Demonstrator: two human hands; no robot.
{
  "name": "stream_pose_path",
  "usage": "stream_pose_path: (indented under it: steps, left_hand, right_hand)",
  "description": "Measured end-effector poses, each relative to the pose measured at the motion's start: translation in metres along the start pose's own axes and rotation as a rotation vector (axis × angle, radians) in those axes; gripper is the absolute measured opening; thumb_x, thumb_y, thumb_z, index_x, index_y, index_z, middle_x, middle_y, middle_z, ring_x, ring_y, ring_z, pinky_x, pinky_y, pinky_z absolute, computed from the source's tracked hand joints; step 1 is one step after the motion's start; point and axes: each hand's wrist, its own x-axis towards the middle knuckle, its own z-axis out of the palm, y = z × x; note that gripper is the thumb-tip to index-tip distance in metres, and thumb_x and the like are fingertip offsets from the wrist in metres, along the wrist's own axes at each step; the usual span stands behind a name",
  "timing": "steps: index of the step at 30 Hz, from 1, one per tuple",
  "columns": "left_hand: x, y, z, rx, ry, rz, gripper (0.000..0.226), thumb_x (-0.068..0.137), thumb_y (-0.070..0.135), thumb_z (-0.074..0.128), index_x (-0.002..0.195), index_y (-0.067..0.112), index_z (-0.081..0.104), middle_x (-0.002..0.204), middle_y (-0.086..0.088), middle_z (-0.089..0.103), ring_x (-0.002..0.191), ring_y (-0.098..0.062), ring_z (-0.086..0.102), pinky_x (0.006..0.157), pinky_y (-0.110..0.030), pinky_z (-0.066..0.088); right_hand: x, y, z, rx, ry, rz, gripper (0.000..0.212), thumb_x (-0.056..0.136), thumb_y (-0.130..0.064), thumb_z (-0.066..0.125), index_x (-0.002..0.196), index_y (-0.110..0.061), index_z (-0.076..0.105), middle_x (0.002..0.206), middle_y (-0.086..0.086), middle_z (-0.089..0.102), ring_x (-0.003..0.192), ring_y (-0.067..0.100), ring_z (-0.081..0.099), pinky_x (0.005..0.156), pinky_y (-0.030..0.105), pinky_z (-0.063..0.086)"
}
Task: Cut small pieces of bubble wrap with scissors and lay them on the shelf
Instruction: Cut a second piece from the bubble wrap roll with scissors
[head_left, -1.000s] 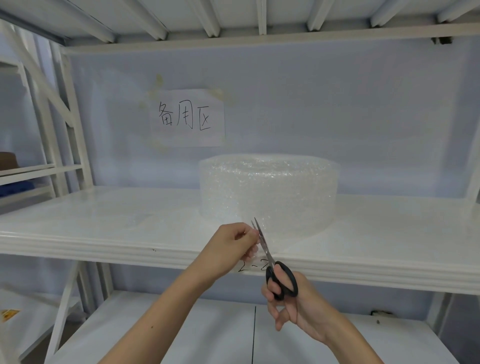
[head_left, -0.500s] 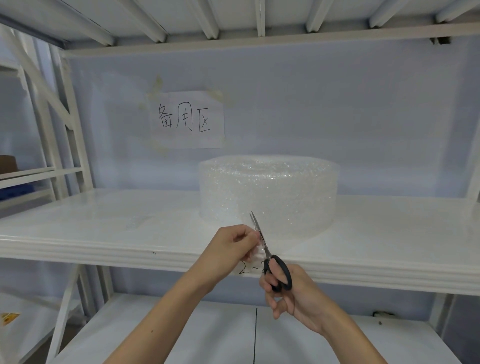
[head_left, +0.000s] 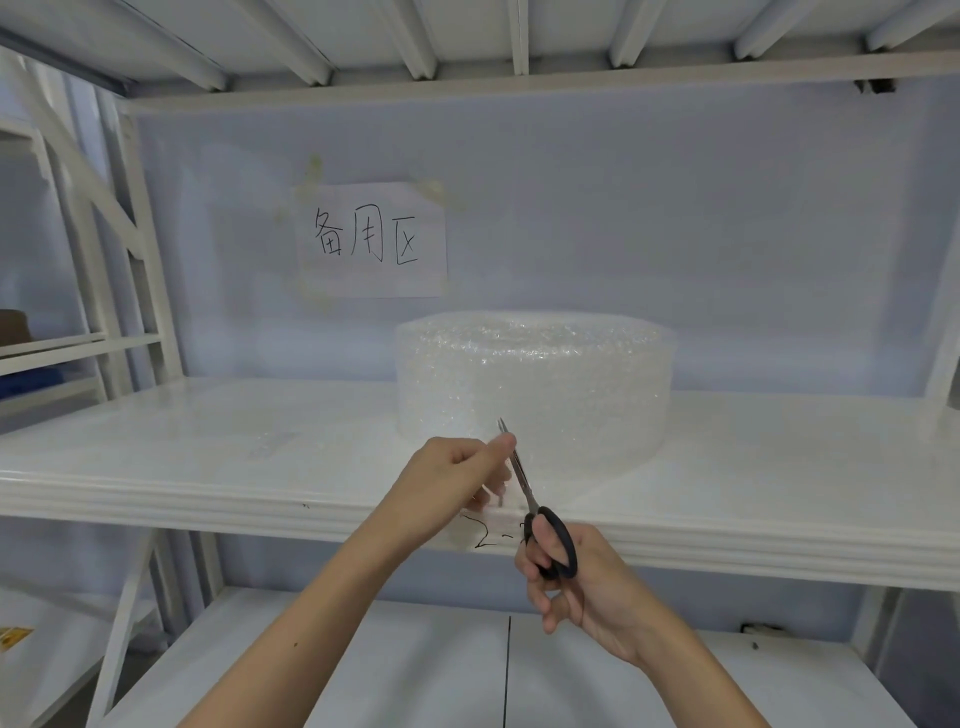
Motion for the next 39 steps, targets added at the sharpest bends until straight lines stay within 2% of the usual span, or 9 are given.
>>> stream_pose_path:
  steps: [3, 7, 9, 12, 16, 20, 27, 32, 39]
  left_hand:
    - [0.002, 0.002, 0.001, 0.041, 0.09, 0.04, 0.038, 0.093, 0.043, 0.057, 0.08, 0.011, 0.072, 0.07, 0.001, 0.07, 0.061, -0.011, 0.061, 0.065, -0.025, 0.055]
    - [0.003, 0.003, 0.008, 0.044, 0.096, 0.093, 0.031, 0.097, 0.025, 0.054, 0.076, 0.007, 0.066, 0.064, 0.002, 0.062, 0.056, -0.01, 0.056, 0.061, -0.023, 0.051]
    - [0.004, 0.001, 0.009, 0.05, 0.093, 0.1, 0.034, 0.098, 0.025, 0.052, 0.074, 0.003, 0.062, 0.063, 0.001, 0.057, 0.056, -0.012, 0.051, 0.063, -0.026, 0.047]
    - [0.004, -0.002, 0.011, 0.02, 0.09, 0.101, 0.034, 0.099, 0.024, 0.049, 0.069, 0.009, 0.055, 0.062, 0.0, 0.053, 0.057, -0.013, 0.047, 0.062, -0.026, 0.046]
    - [0.004, -0.006, 0.01, -0.029, 0.064, 0.079, 0.032, 0.1, 0.022, 0.049, 0.075, 0.004, 0.059, 0.062, 0.0, 0.054, 0.056, -0.013, 0.048, 0.06, -0.023, 0.047]
    - [0.002, -0.008, 0.011, -0.012, 0.04, 0.104, 0.034, 0.1, 0.024, 0.05, 0.074, 0.005, 0.06, 0.06, 0.005, 0.054, 0.056, -0.011, 0.049, 0.063, -0.026, 0.046]
    - [0.002, -0.004, 0.011, -0.059, 0.033, 0.139, 0.033, 0.1, 0.023, 0.05, 0.071, 0.013, 0.06, 0.063, 0.003, 0.053, 0.057, -0.009, 0.049, 0.062, -0.022, 0.048]
    - [-0.001, -0.005, 0.012, -0.074, 0.029, 0.147, 0.03, 0.1, 0.023, 0.051, 0.077, 0.006, 0.062, 0.064, 0.002, 0.053, 0.059, -0.01, 0.048, 0.062, -0.022, 0.046]
    - [-0.004, -0.004, 0.009, -0.052, 0.013, 0.158, 0.031, 0.1, 0.02, 0.051, 0.075, 0.005, 0.062, 0.059, 0.007, 0.052, 0.058, -0.01, 0.048, 0.063, -0.023, 0.046]
  right_hand:
    - [0.0, 0.001, 0.001, 0.005, -0.003, 0.001, 0.041, 0.068, -0.054, 0.068, 0.056, -0.018, 0.053, 0.064, 0.004, 0.052, 0.043, 0.016, 0.048, 0.036, 0.024, 0.047]
    - [0.0, 0.001, 0.002, 0.018, -0.002, 0.009, 0.041, 0.07, -0.053, 0.067, 0.056, -0.017, 0.053, 0.064, 0.005, 0.051, 0.043, 0.017, 0.048, 0.036, 0.024, 0.047]
    - [-0.001, 0.002, 0.003, 0.028, 0.001, 0.023, 0.043, 0.073, -0.053, 0.064, 0.059, -0.015, 0.05, 0.065, 0.005, 0.05, 0.043, 0.018, 0.047, 0.036, 0.025, 0.047]
    - [-0.003, 0.006, 0.004, 0.033, -0.01, 0.044, 0.042, 0.08, -0.051, 0.056, 0.062, -0.014, 0.045, 0.067, 0.004, 0.048, 0.044, 0.019, 0.046, 0.037, 0.025, 0.047]
    - [-0.003, 0.007, 0.003, 0.02, -0.028, 0.046, 0.042, 0.082, -0.05, 0.054, 0.063, -0.014, 0.045, 0.068, 0.004, 0.048, 0.045, 0.019, 0.046, 0.038, 0.026, 0.049]
    - [0.0, -0.002, 0.004, -0.012, -0.023, 0.03, 0.043, 0.082, -0.051, 0.054, 0.064, -0.013, 0.045, 0.066, 0.003, 0.049, 0.045, 0.02, 0.047, 0.038, 0.026, 0.048]
    - [0.006, -0.011, 0.004, -0.038, 0.005, -0.003, 0.042, 0.077, -0.052, 0.062, 0.061, -0.015, 0.051, 0.065, 0.002, 0.05, 0.044, 0.018, 0.048, 0.037, 0.025, 0.048]
    - [0.006, -0.008, 0.006, -0.009, 0.002, -0.006, 0.041, 0.073, -0.053, 0.064, 0.057, -0.017, 0.052, 0.065, 0.003, 0.05, 0.043, 0.017, 0.048, 0.035, 0.024, 0.047]
    - [0.008, -0.015, 0.005, -0.033, -0.008, -0.011, 0.043, 0.079, -0.051, 0.059, 0.063, -0.013, 0.046, 0.063, 0.002, 0.05, 0.041, 0.016, 0.046, 0.033, 0.023, 0.045]
